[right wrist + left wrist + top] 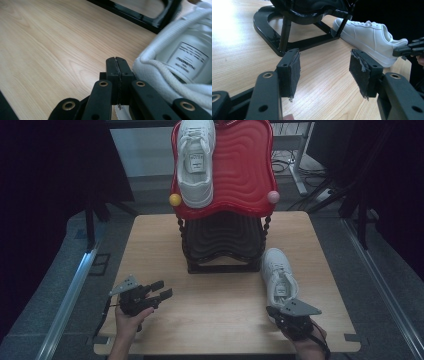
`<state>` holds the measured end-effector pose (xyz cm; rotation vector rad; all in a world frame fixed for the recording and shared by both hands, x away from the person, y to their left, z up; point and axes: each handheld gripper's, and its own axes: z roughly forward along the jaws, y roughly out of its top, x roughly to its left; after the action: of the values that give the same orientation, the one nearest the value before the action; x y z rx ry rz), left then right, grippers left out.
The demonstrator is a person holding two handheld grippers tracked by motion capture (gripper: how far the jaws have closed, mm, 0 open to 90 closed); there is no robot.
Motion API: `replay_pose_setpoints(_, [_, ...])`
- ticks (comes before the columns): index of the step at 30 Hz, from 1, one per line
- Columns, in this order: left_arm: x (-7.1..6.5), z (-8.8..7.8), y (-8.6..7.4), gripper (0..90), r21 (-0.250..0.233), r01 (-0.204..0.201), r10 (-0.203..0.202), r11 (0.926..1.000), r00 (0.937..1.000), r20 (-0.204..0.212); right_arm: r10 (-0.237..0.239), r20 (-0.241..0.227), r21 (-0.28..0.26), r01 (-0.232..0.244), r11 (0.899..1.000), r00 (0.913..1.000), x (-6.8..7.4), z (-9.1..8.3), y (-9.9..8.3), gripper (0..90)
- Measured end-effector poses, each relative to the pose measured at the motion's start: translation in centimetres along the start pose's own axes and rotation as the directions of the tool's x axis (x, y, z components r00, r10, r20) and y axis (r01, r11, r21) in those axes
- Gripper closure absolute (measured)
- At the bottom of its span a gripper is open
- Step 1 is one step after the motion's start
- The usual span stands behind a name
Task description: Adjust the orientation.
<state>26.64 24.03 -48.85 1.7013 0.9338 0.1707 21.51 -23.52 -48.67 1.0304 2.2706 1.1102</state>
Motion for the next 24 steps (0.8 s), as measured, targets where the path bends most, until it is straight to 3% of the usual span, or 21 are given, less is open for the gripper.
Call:
replay_pose_setpoints(6, [0.0,0.1,-0.1,42.5,0.008,-0.009,0.009,0.9999,1.0,0.001,0.048,0.037,-0.003,-0.048,0.999,0.9982,-2.6,-1.2,-0.9,89.4])
replay_pose_setpoints(13, [-0.1,0.2,-0.2,42.5,0.014,-0.012,0.012,0.9998,0.9999,-0.001,0.096,0.103,-0.018,-0.095,0.995,0.99,-5.3,-2.4,-2.0,89.4])
replay_pose_setpoints(16, [-0.1,0.2,-0.2,42.5,0.017,-0.013,0.013,0.9998,0.9999,-0.001,0.104,0.096,-0.039,-0.1,0.994,0.9899,-5.6,-2.7,-2.2,89.4])
replay_pose_setpoints(19, [-0.1,0.2,-0.2,42.5,0.019,-0.016,0.016,0.9997,0.9999,-0.004,0.118,0.051,-0.08,-0.114,0.99,0.9917,-5.3,-3.0,-1.8,89.4])
replay_pose_setpoints(24, [-0.1,0.2,-0.2,42.5,0.018,-0.005,0.005,0.9998,1.0,-0.003,0.103,0.047,-0.133,-0.096,0.987,0.9936,-5.2,-3.4,-0.5,89.4])
